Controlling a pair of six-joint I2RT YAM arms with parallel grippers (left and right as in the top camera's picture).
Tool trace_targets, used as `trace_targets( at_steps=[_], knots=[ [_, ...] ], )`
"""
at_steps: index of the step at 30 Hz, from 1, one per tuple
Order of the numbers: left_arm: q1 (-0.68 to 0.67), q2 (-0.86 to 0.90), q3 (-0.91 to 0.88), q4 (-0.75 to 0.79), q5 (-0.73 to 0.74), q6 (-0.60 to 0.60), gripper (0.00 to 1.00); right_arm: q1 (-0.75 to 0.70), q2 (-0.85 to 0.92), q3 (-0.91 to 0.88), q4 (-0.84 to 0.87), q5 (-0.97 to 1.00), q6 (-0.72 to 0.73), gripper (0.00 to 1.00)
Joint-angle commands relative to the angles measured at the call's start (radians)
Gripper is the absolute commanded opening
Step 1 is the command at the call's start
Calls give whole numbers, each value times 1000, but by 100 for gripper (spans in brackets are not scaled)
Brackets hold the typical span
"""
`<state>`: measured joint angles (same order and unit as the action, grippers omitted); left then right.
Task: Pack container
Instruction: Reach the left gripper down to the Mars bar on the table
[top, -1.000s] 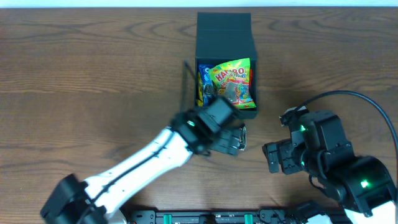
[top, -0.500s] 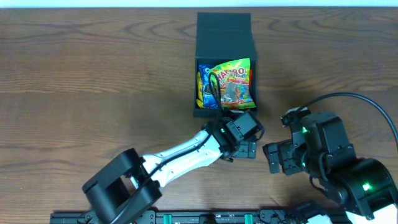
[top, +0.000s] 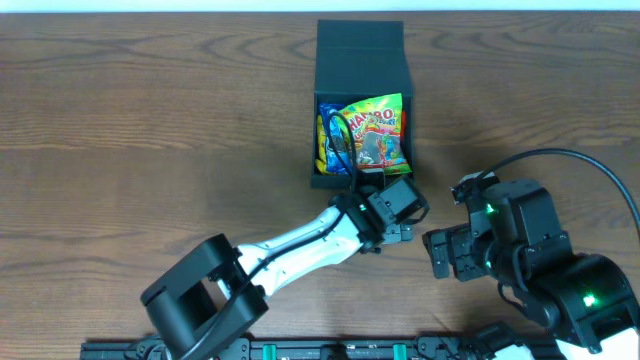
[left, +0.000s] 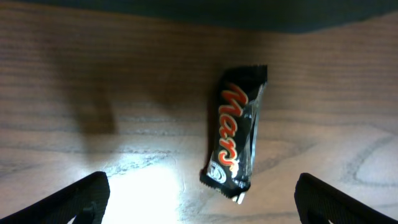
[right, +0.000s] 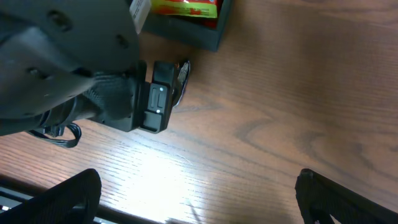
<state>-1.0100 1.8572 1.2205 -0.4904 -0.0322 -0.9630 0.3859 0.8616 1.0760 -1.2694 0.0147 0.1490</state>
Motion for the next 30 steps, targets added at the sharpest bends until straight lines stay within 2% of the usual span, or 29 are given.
trace_targets(
  at_steps=[1,7,15,30],
  knots=[
    [1,42,82,-47,-52,2,96,14,-5,1,2,-3,3,99],
    [1,112,166,-110,-43,36,96,14,-5,1,2,-3,3,99],
    [1,196,169,-115,8,55,96,14,-5,1,2,-3,3,99],
    [1,204,170,-107,5,66,96,14,-5,1,3,-3,3,99]
  ],
)
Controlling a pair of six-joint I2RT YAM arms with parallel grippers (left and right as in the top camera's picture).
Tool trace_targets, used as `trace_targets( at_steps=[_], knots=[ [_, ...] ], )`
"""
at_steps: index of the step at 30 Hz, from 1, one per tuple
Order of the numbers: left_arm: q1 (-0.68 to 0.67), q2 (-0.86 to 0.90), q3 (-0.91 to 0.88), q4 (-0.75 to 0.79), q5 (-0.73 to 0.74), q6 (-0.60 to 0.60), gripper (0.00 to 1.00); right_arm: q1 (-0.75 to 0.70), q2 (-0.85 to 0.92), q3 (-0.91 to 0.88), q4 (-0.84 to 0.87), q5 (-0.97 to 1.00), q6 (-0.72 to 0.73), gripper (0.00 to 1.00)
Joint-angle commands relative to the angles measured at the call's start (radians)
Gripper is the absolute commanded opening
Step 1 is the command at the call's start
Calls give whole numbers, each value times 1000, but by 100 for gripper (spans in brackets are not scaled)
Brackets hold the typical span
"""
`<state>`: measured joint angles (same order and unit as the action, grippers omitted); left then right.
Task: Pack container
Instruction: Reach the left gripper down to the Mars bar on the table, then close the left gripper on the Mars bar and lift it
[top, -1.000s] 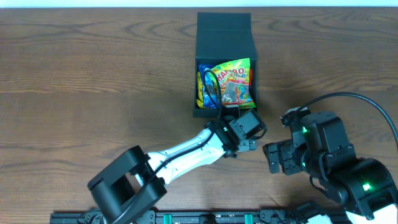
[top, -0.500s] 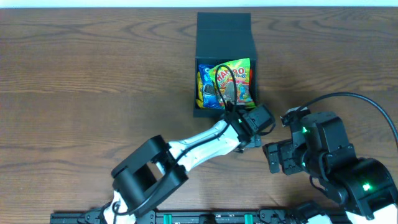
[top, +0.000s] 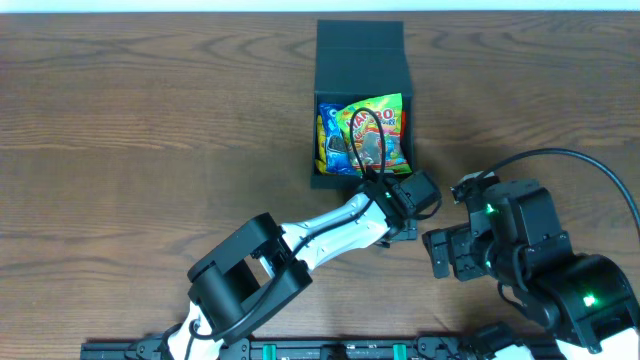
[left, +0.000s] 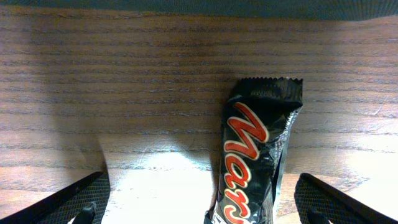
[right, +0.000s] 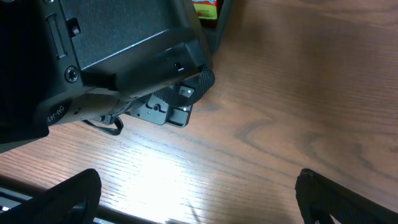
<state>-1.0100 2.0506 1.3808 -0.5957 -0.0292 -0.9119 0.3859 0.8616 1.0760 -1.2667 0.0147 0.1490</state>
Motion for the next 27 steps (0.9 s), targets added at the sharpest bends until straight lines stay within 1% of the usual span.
trace_targets(
  at_steps=[1,4,5,6,9,12,16,17,18,22,24,25,27],
  knots=[
    [1,10,10,-2,2,15,96,14,-5,1,0,-3,3,99],
    [1,10,10,-2,-1,15,100,14,-5,1,0,-3,3,99],
    [1,10,10,-2,0,15,95,14,-5,1,0,-3,3,99],
    [1,10,10,-2,0,15,92,14,-5,1,0,-3,3,99],
    [1,10,10,-2,0,15,89,14,-5,1,0,-3,3,99],
    [1,10,10,-2,0,15,82,14,-5,1,0,-3,3,99],
    [1,10,10,-2,0,15,79,14,-5,1,0,-3,3,99],
    [1,10,10,-3,0,15,77,14,-5,1,0,-3,3,99],
    [1,10,10,-3,0,15,72,14,-5,1,0,-3,3,99],
    [1,10,10,-2,0,15,60,14,-5,1,0,-3,3,99],
    [1,10,13,-6,0,15,59,14,-5,1,0,-3,3,99],
    [1,10,17,-8,0,17,52,14,-5,1,0,-3,3,99],
    [1,10,28,-15,0,19,50,14,-5,1,0,-3,3,99]
  ],
)
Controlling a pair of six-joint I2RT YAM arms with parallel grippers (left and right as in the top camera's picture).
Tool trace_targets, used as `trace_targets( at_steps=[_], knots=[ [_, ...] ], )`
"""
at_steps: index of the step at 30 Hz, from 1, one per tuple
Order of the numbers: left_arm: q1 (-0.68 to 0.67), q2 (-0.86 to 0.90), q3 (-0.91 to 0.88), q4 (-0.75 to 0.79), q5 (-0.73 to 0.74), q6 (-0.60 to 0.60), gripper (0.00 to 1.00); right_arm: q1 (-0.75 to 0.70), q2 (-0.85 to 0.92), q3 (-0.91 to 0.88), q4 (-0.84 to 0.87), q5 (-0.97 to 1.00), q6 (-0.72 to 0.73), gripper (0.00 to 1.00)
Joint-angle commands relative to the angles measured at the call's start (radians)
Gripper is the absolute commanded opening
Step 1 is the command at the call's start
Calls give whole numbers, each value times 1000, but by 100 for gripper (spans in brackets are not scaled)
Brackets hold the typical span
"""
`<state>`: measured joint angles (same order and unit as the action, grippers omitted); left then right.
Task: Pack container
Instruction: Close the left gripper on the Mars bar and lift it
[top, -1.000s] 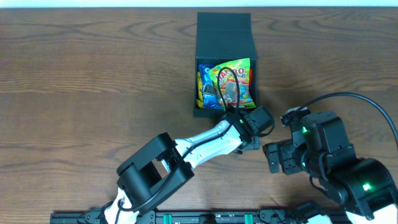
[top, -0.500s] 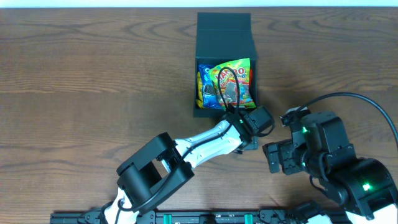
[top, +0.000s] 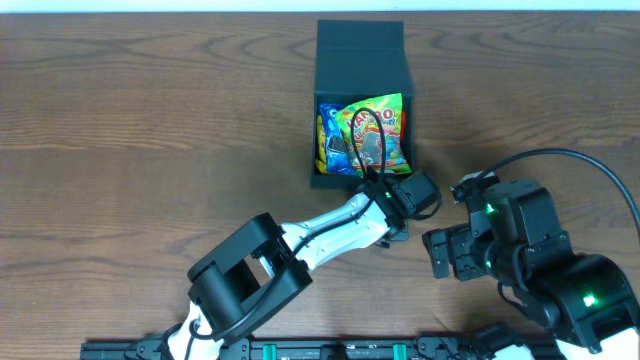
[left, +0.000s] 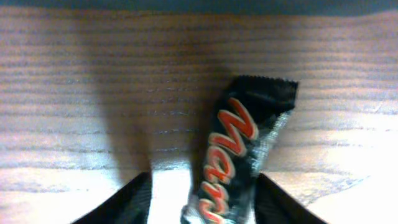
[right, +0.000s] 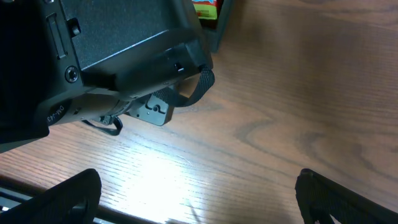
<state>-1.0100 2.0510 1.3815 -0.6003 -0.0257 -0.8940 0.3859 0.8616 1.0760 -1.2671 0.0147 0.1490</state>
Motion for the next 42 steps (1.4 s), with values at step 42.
trace_targets(
  at_steps=[42],
  knots=[
    [0,26,85,-9,-53,61,52,14,-5,1,0,-3,3,99]
  ],
)
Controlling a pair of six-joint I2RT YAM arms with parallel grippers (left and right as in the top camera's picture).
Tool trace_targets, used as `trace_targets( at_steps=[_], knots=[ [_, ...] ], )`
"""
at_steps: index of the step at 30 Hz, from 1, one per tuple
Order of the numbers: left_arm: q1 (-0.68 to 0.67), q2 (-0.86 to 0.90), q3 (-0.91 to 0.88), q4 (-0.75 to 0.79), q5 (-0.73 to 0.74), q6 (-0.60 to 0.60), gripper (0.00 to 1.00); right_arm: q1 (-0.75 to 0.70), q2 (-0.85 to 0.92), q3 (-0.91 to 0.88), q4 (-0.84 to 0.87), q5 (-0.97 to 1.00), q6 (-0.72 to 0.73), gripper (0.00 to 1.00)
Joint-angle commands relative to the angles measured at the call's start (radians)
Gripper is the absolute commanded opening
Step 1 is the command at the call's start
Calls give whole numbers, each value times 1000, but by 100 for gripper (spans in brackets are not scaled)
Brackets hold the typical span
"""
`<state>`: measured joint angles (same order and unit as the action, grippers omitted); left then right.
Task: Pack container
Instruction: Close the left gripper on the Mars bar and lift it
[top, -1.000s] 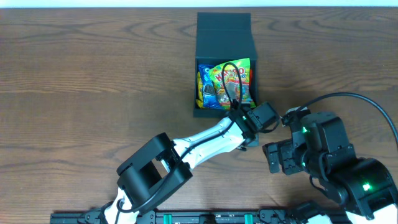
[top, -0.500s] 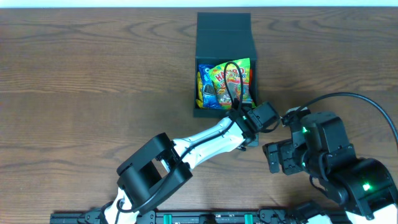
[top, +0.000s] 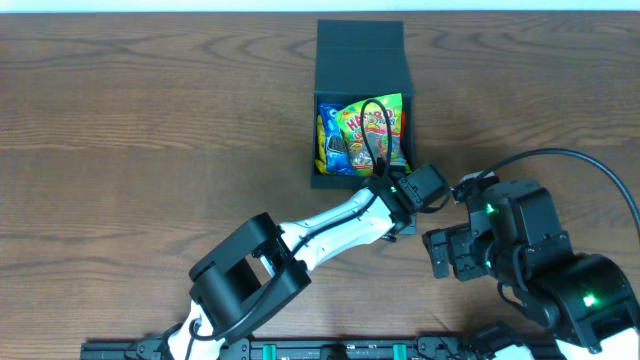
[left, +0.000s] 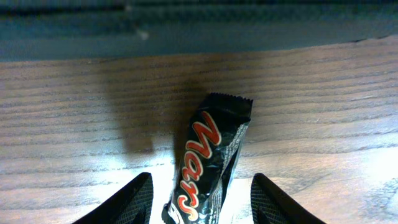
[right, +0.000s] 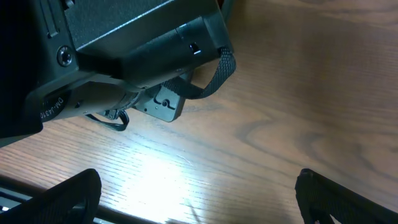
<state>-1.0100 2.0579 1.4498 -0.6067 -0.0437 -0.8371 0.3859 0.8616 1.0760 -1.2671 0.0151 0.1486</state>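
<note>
A black Mars bar (left: 208, 155) with red lettering hangs between the fingers of my left gripper (left: 205, 208), which is shut on its lower end. The bar throws a shadow on the wood just before the dark container's wall (left: 186, 28). In the overhead view the left gripper (top: 415, 190) sits by the front right corner of the open dark box (top: 360, 60) and hides the bar. The box holds a Haribo bag (top: 378, 128) and a blue packet (top: 330, 148). My right gripper (right: 199, 205) stands open over bare wood, to the right of the left one.
The box's lid (top: 360, 45) lies folded open at the far side. The left arm's wrist and cable (right: 124, 56) fill the upper left of the right wrist view. The right arm's body (top: 520, 250) sits at the table's front right.
My left gripper, still shut on the Mars bar, has shifted a little toward the box; the box wall shows larger in its view. The right arm has not moved.
My left gripper was open above the Mars bar lying on the wood in front of the box. Then it was lower, with the bar between its open fingers. Then its fingers had closed on the bar. Now it holds the bar nearer the box wall.
</note>
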Motion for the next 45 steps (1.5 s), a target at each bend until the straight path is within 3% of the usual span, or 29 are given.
trace_targets(
  at_steps=[1,12,27,32,45],
  knots=[
    [0,21,17,-2,-35,4,52,14,-5,1,0,-4,3,99],
    [0,35,17,2,-35,4,47,14,-5,1,2,-4,3,99],
    [0,35,17,2,-35,4,20,14,-5,1,2,-4,3,99],
    [0,35,17,0,-35,8,6,14,-5,1,2,-4,3,99],
    [0,-50,19,-109,-64,7,5,14,-5,1,2,-4,3,99]
  ],
)
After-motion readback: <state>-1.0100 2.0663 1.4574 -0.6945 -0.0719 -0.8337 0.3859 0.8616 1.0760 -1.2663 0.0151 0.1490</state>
